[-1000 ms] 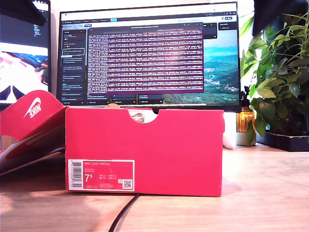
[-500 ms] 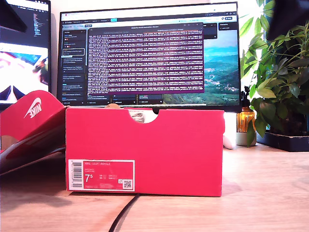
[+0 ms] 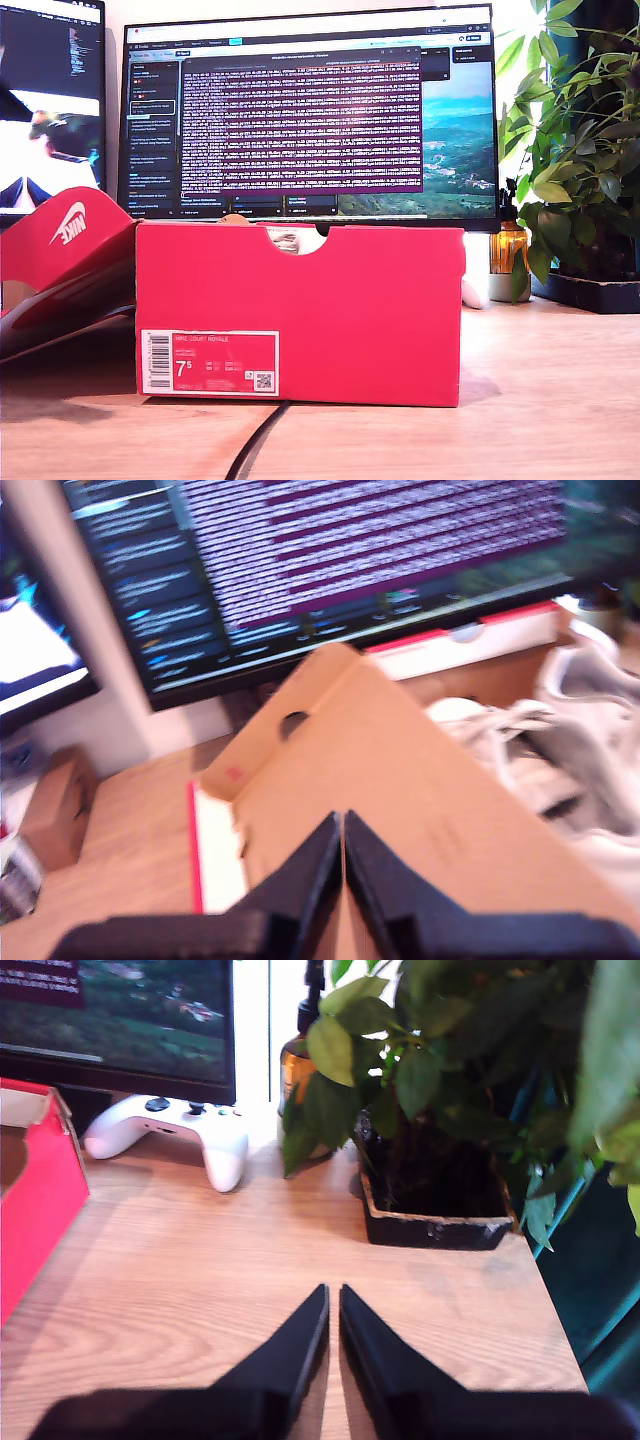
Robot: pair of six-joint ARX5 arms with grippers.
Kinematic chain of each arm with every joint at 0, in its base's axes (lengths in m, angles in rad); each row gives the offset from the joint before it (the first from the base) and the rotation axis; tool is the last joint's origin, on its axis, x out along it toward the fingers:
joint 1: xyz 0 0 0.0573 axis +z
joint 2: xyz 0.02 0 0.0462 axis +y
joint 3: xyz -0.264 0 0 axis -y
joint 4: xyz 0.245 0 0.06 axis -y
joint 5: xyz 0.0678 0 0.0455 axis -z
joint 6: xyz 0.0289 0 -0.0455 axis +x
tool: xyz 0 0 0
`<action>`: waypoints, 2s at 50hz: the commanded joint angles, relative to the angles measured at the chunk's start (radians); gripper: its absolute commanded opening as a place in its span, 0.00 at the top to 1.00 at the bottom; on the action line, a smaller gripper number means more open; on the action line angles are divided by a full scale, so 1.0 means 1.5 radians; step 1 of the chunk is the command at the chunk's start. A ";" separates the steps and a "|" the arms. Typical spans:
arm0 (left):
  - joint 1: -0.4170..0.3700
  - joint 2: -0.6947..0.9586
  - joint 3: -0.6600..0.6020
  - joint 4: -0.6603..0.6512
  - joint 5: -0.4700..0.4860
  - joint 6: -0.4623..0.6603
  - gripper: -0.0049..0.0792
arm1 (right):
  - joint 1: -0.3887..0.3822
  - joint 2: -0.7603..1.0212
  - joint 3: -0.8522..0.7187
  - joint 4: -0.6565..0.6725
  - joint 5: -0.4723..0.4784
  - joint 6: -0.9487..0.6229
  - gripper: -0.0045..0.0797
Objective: Pack the white shoes by picking the first shoe and placing it inside the red shoebox, left side, then picking and rotating the second shoe and placing it in the shoebox
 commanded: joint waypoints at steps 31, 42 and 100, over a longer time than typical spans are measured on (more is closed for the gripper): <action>0.080 -0.045 -0.192 0.223 0.005 0.001 0.96 | -0.008 -0.002 -0.285 0.341 -0.023 0.006 0.96; 0.087 -0.094 -0.209 0.196 -0.005 -0.001 0.96 | -0.009 -0.002 -0.339 0.410 -0.037 0.005 0.96; 0.231 -0.181 -0.209 0.146 0.080 -0.086 0.96 | -0.008 -0.434 -0.361 0.122 -0.082 0.006 0.96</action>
